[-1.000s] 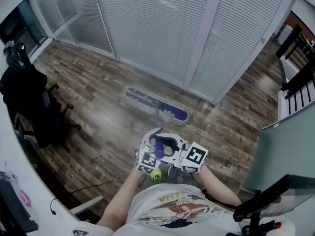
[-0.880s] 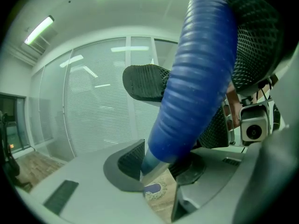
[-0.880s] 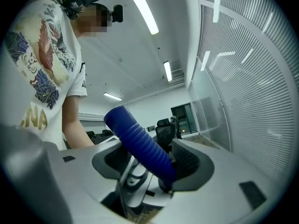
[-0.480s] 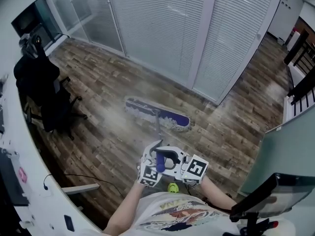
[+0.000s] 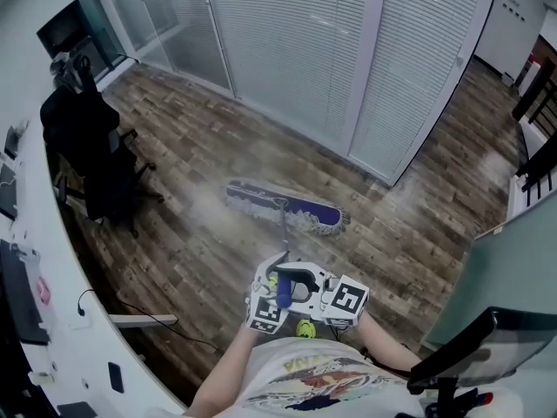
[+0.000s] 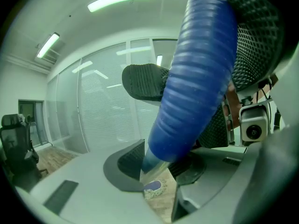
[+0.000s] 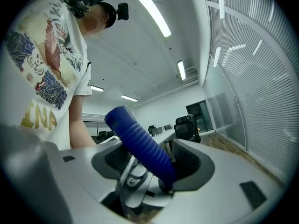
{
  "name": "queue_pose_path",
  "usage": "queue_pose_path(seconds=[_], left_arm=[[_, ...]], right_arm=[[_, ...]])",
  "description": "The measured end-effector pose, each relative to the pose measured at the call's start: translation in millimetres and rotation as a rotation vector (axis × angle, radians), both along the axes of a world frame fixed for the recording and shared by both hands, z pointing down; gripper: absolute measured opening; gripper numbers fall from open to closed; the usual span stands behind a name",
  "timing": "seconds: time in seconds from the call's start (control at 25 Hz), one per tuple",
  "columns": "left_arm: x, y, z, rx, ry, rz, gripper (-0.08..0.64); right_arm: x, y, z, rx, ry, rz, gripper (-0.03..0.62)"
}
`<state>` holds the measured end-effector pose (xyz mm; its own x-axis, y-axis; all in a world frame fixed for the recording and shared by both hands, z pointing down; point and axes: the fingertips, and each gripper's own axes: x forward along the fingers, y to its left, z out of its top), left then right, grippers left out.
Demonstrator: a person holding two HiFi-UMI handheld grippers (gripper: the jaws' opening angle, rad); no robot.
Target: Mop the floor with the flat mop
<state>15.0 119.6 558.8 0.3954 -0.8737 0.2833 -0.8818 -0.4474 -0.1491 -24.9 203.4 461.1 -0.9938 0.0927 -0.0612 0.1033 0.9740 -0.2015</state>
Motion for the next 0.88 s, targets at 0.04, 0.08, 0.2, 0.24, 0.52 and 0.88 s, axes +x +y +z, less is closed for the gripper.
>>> queue_pose_path(seconds=[0.04, 0.08, 0.2, 0.24, 0.52, 0.88], left_arm=[[2.0, -1.0, 2.7, -0.003, -0.003, 0.011, 0.123], [4.0, -2.0, 3.1, -0.003, -0.004, 0.021, 0.123], [3.4, -7.5, 0.0, 0.01, 0.021, 0.04, 0.124], [0.3, -11.0, -1.8, 0.015, 0.031, 0.04, 0.124], [-39.2, -58.3, 6.1, 0.022, 0.036, 0.062, 0.124], [-114.9, -156.6, 2.5, 0.004, 0.031, 0.138, 0.126]], right_arm=[[1.4, -1.5, 1.2, -0.001, -0.003, 0.004, 0.258], [2.8, -2.4, 2.2, 0.0, -0.005, 0.005, 0.258], [1.3, -5.5, 4.7, 0.024, -0.001, -0.013, 0.258], [-1.9, -8.1, 5.3, 0.037, -0.002, -0.019, 0.256], [-43.8, -55.8, 10.6, 0.054, -0.005, -0.005, 0.256], [-125.3, -157.5, 7.9, 0.016, 0.01, 0.065, 0.258]])
